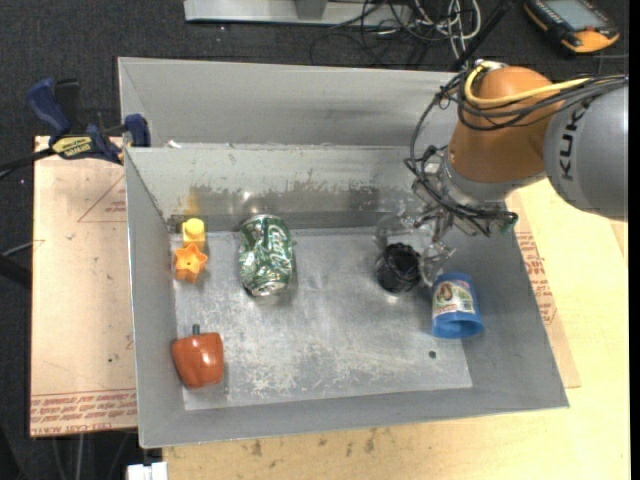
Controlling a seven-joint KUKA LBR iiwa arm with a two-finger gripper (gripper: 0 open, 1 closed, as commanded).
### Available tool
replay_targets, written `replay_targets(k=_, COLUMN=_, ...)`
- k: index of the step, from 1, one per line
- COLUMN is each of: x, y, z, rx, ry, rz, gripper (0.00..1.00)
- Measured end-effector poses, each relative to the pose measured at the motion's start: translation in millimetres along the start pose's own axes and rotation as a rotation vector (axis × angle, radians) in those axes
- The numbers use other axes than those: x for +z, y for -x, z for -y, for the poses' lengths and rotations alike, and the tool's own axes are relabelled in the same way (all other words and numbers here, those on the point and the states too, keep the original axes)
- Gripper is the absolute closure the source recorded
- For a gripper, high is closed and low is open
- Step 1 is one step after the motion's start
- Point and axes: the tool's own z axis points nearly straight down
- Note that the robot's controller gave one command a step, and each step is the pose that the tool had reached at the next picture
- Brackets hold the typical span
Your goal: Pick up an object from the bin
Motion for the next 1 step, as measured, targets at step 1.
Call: replay_targets(k=1, x=12.3, y=-8.5, z=10.5, rx=0.082, ry=-0.015, rz=-0.02, gripper=1.0)
